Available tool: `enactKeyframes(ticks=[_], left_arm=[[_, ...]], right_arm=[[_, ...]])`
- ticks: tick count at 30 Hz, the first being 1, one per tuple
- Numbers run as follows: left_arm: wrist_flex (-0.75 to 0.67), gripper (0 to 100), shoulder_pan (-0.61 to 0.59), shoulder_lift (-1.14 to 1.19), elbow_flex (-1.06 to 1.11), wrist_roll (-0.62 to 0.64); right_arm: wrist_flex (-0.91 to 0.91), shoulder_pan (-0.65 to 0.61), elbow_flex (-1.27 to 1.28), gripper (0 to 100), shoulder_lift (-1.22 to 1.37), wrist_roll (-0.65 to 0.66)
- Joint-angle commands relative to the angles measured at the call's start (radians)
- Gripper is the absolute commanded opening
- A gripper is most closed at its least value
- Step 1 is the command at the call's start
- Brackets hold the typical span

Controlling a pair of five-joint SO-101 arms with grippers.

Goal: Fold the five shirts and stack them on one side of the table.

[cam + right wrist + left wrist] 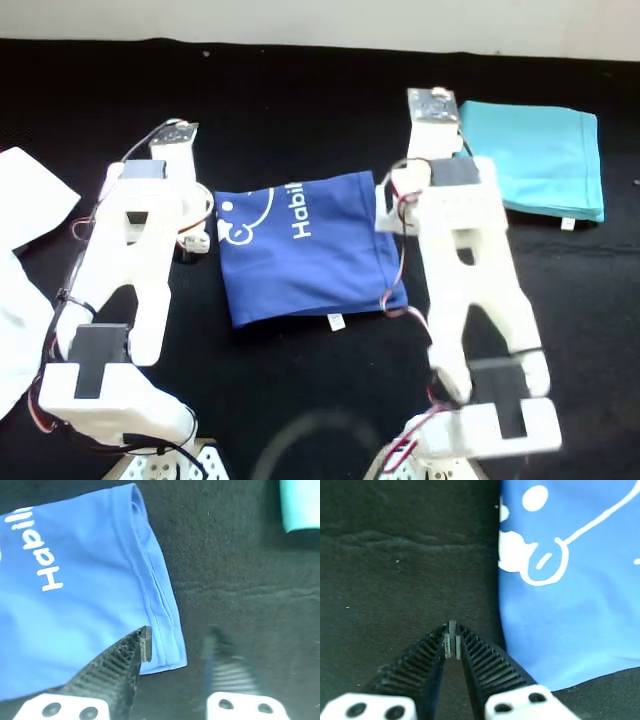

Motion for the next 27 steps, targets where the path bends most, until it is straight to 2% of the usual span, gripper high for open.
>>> enactKeyframes(ticks=[1, 5, 16, 20, 22, 26, 27], left_arm=[[0.025, 1, -0.025, -0.036, -0.024, 0.003], [0.063, 1, -0.028, -0.042, -0.024, 0.003], [0.071, 1, -0.116, -0.042, -0.025, 0.002], [0.068, 1, -0.139, -0.042, -0.028, 0.002], [0.071, 1, -0.150, -0.042, -0.031, 0.002], [0.071, 1, -0.174, -0.044, -0.033, 0.002], [0.071, 1, -0.180, -0.044, -0.033, 0.002]], right_arm=[[0.005, -0.062, -0.110, 33.2, 0.140, -0.044], [0.005, -0.130, -0.214, 33.3, 0.321, -0.048], [0.007, -0.140, -0.440, 33.4, 0.677, -0.089], [0.065, -0.189, -0.510, 32.7, 0.763, -0.083], [0.134, -0.219, -0.555, 26.5, 0.800, -0.080], [0.208, -0.259, -0.650, 0.0, 0.881, 0.048], [0.226, -0.263, -0.664, 1.2, 0.897, 0.074]])
